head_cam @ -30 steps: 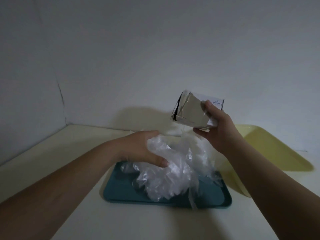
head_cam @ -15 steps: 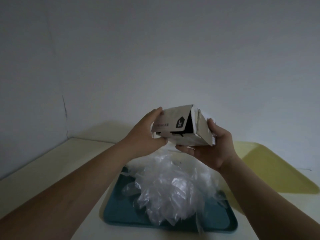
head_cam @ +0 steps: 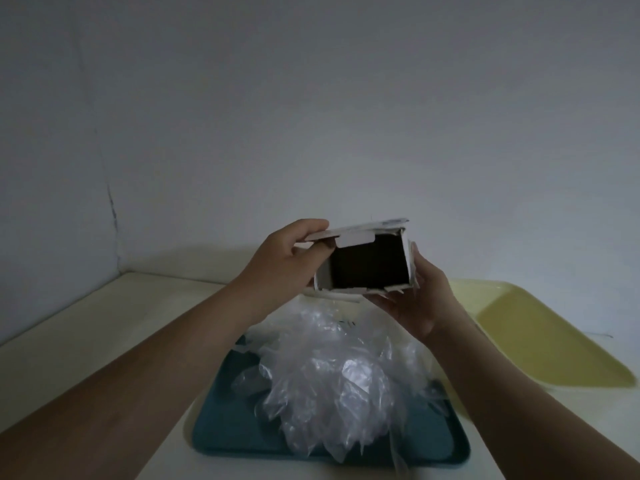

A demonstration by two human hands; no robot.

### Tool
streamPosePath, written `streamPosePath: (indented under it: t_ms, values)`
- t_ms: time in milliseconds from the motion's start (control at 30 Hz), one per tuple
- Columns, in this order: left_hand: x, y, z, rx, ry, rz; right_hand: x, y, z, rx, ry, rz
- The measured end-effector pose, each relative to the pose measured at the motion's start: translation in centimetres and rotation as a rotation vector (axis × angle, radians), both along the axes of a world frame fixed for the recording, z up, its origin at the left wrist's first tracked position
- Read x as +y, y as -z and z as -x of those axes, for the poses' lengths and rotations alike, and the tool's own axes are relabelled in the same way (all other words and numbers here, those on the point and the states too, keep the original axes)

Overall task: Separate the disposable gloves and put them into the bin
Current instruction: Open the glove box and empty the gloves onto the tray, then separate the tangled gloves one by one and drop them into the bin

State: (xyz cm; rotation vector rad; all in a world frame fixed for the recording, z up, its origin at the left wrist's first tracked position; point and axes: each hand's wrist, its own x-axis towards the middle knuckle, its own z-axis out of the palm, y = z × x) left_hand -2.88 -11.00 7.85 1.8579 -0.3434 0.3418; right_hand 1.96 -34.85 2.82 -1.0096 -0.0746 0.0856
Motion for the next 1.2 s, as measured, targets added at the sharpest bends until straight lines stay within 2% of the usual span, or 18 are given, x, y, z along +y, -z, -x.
streamPosePath:
  t_ms: [100, 167, 267, 333, 400, 500, 567, 667, 767, 833, 867, 933, 1000, 1067, 1133, 1200]
  values:
    - [0.1, 0.1, -0.7, 0.044, -0.003, 0.016, 1.2, -0.8, 0.0, -0.013, 0.002, 0.175]
    - [0.8, -0.1, -1.2, 0.114, -0.029, 0.048, 2.4, -1.7, -0.3, 0.044, 0.004, 0.252]
    - [3.4, -1.1, -1.6, 0.183, -0.153, 0.048, 4.4, -3.4, -0.5, 0.125, -0.062, 0.374]
    - [5.9, -1.4, -1.8, 0.194, -0.242, -0.02, 6.3, -4.2, -0.5, 0.098, -0.053, 0.517]
    - [8.8, -1.4, -1.8, 0.2, -0.364, -0.184, 8.7, -4.3, -0.4, 0.007, 0.042, 0.692]
    - [13.3, 0.1, -1.9, 0.267, -0.562, -0.377, 12.4, -4.0, 0.9, -0.26, 0.125, 1.014]
    - [15.3, 1.7, -1.8, 0.323, -0.655, -0.353, 13.7, -3.8, 2.2, -0.401, 0.054, 1.233]
    - [17.7, 5.0, -1.6, 0.444, -0.733, -0.21, 13.9, -4.5, 4.4, -0.591, -0.004, 1.528]
    - [19.9, 7.8, -1.1, 0.576, -0.695, -0.086, 11.5, -5.9, 7.5, -0.728, 0.062, 1.558]
    - [20.7, 8.6, -0.6, 0.605, -0.673, 0.002, 9.2, -5.8, 8.8, -0.704, -0.04, 1.63]
    - [20.6, 8.4, -0.1, 0.613, -0.668, -0.011, 7.9, -5.2, 9.3, -0.631, -0.12, 1.712]
    - [20.5, 7.0, 1.2, 0.616, -0.683, -0.196, 6.3, -3.5, 9.7, -0.427, -0.287, 1.824]
    - [19.8, 5.5, 2.3, 0.553, -0.701, -0.5, 5.7, -1.4, 9.5, -0.307, -0.359, 1.834]
    - [18.6, 4.8, 3.1, 0.358, -0.736, -0.76, 6.2, 0.6, 9.0, -0.313, -0.316, 1.804]
    - [15.9, 4.8, 3.8, 0.108, -0.69, -0.834, 6.8, 2.5, 8.2, -0.337, -0.263, 1.768]
    - [12.1, 5.5, 4.8, -0.082, -0.501, -0.794, 7.3, 3.9, 7.5, -0.344, -0.219, 1.754]
